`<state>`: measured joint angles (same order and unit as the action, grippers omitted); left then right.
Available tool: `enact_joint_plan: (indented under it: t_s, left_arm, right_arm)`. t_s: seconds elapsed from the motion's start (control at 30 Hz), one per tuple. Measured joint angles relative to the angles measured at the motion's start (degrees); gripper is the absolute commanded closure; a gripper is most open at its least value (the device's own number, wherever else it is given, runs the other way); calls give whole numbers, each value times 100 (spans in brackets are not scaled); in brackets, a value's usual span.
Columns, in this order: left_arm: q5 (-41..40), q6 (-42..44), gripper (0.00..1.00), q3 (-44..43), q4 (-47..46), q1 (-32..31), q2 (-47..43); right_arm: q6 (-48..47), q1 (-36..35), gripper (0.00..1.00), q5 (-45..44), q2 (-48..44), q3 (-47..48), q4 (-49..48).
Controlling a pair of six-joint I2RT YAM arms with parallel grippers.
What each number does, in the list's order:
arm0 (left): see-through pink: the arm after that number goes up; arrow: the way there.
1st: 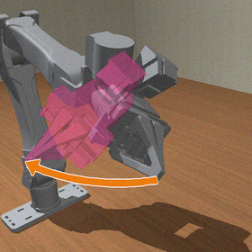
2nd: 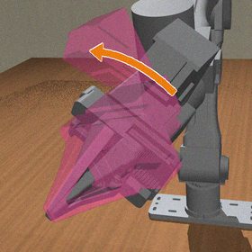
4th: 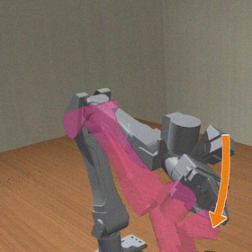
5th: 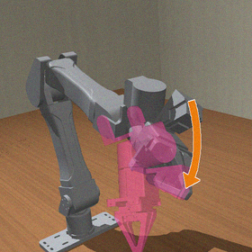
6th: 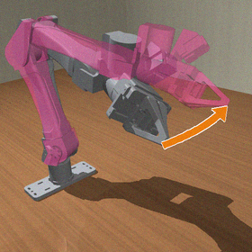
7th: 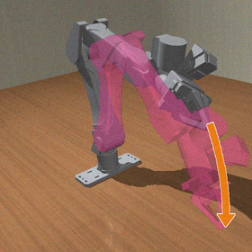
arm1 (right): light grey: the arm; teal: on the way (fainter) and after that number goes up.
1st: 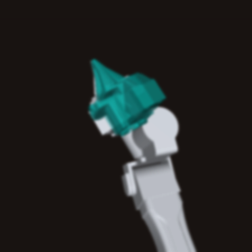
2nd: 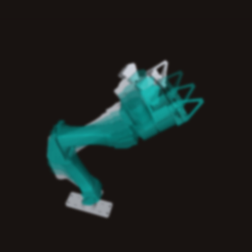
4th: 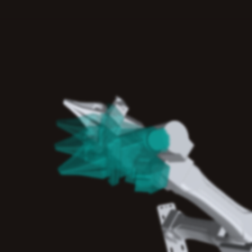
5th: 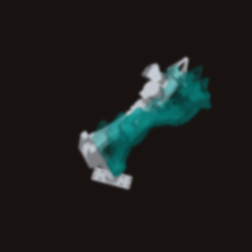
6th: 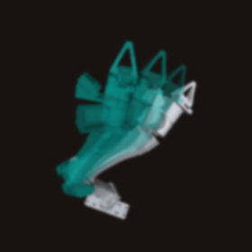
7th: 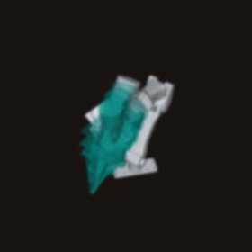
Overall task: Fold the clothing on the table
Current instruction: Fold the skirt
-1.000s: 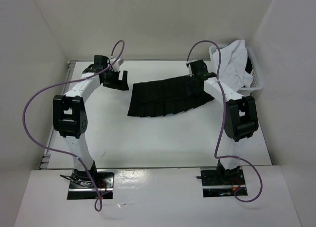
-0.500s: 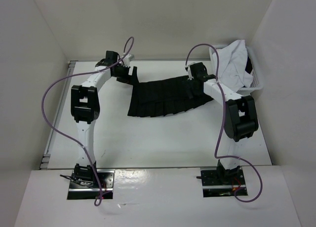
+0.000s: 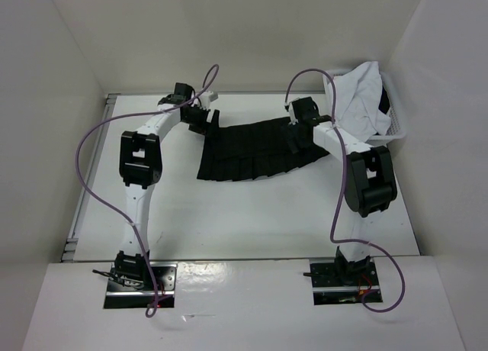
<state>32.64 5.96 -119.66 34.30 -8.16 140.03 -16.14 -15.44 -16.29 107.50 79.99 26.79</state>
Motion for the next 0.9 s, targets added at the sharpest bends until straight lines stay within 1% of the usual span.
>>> enact_joint_plan:
  t_s: [0.03,0.07,0.1,0.17,0.2,0.23,0.33,0.47,0.6,0.77,0.9]
  left_arm:
    - [2,-4,44,-2,-2,0,4]
    - [2,-28,60,-2,13,0,13]
    - [4,-17,74,-2,20,-4,31]
    - [24,7,90,35,13,-7,55]
    - [28,-11,96,98,9,-7,55]
    - [33,-24,100,166,7,-9,48]
    - [57,-37,100,667,-240,-4,-212]
    - [26,-39,100,1731,-313,90,-852]
    - [7,-35,100,2662,-284,380,-1445]
    - [-267,11,100,3648,-160,831,-2164]
    - [-503,22,100,4094,-83,1034,-2573]
  right_arm:
    - [-2,0,1,0,31,0,4]
    - [-2,0,1,0,52,0,7]
    - [-2,0,1,0,74,0,9]
    - [-2,0,1,0,90,0,28]
    - [-2,0,1,0,90,0,28]
    - [-2,0,1,0,90,0,28]
    - [-2,0,1,0,90,0,31]
    - [4,0,1,4,98,9,28]
    - [90,0,1,120,273,197,39]
    - [249,0,1,717,763,761,142]
    - [328,0,1,1464,1091,1237,315]
